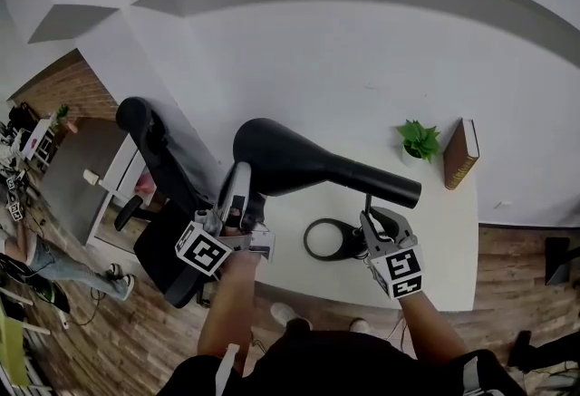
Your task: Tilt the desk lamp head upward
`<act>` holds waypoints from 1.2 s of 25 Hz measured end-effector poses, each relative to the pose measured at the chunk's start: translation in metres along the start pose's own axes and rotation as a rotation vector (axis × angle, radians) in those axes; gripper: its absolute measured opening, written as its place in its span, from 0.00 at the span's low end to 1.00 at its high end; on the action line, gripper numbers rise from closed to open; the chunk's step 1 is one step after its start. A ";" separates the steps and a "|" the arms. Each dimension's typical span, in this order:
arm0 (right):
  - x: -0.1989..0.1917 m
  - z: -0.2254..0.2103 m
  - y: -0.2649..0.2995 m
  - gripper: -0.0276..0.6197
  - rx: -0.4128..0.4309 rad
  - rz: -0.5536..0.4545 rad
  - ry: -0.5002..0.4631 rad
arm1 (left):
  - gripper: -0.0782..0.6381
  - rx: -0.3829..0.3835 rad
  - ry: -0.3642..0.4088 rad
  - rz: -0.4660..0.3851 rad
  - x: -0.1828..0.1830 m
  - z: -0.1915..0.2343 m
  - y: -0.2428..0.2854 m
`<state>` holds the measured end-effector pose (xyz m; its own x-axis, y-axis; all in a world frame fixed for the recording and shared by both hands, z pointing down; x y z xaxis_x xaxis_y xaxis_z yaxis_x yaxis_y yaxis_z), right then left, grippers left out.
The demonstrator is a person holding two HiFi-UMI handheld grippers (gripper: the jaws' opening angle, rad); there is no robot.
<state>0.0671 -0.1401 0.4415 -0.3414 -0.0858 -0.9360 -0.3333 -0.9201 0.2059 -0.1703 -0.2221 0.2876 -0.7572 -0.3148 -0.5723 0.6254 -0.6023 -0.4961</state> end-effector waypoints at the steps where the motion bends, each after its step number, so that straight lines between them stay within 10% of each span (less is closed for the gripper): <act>1: 0.000 0.000 0.000 0.10 -0.006 -0.003 0.002 | 0.18 -0.009 0.024 0.002 0.003 -0.004 0.003; 22: 0.002 0.004 0.003 0.10 -0.089 0.047 -0.034 | 0.18 -0.126 0.497 0.081 0.023 -0.091 0.061; 30: 0.003 0.005 0.003 0.10 -0.083 0.057 -0.046 | 0.18 -0.125 0.529 0.081 0.023 -0.099 0.062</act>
<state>0.0605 -0.1411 0.4412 -0.3980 -0.1228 -0.9091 -0.2390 -0.9429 0.2320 -0.1304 -0.1946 0.1790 -0.5282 0.0746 -0.8458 0.7195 -0.4895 -0.4926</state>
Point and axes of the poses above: the fingertips, and each gripper's own axes: y forward along the fingers, z to its left, x out of its top, the point moved 3 cm from there along -y, backward along the fingers, and after that the axes turned 12 degrees about -y, right-handed, at the moved point
